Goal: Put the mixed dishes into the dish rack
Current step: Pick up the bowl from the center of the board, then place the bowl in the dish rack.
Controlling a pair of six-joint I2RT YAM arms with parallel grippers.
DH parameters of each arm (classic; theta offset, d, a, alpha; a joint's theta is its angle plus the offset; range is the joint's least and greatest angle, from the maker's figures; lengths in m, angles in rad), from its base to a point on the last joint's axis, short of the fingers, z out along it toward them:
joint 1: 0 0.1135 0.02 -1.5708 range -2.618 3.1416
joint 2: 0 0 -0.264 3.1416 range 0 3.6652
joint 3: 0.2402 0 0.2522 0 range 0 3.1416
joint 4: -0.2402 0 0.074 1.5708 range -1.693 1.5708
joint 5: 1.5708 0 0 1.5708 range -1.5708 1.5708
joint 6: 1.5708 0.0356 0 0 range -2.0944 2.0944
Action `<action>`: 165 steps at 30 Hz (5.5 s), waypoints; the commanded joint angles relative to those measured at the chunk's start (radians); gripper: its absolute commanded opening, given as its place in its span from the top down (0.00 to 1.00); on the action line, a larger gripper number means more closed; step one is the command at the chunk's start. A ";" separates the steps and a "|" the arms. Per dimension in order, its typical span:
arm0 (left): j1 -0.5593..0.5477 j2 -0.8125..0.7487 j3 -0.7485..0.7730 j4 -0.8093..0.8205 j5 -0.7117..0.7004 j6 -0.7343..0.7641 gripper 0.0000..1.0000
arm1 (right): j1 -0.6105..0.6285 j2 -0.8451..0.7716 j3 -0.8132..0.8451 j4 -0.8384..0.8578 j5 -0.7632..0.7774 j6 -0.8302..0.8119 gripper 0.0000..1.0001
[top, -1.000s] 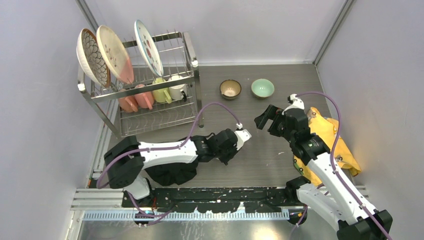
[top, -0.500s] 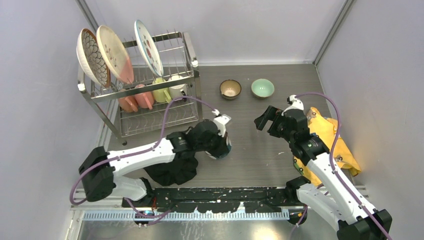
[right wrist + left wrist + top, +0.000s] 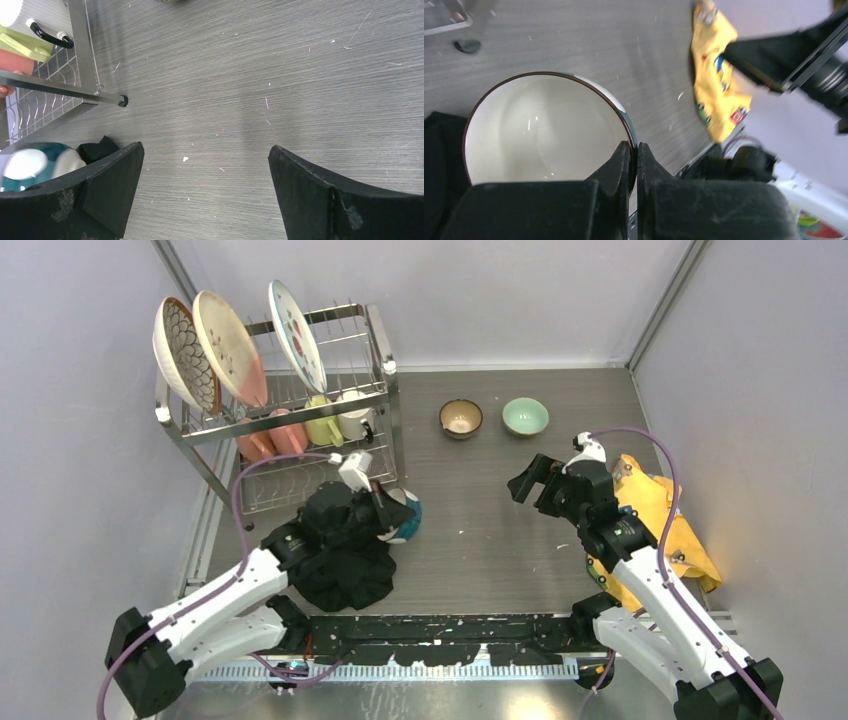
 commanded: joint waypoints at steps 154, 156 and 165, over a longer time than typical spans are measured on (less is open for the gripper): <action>0.728 0.392 -0.153 0.790 0.306 -0.331 0.78 | -0.002 -0.065 -0.043 0.049 0.006 -0.023 0.00; 0.726 0.307 -0.138 0.659 0.282 -0.232 0.76 | -0.002 -0.064 -0.045 0.048 0.007 -0.025 0.00; 0.688 0.043 -0.144 0.370 0.178 0.124 0.71 | -0.002 -0.047 -0.051 0.078 -0.019 -0.012 0.00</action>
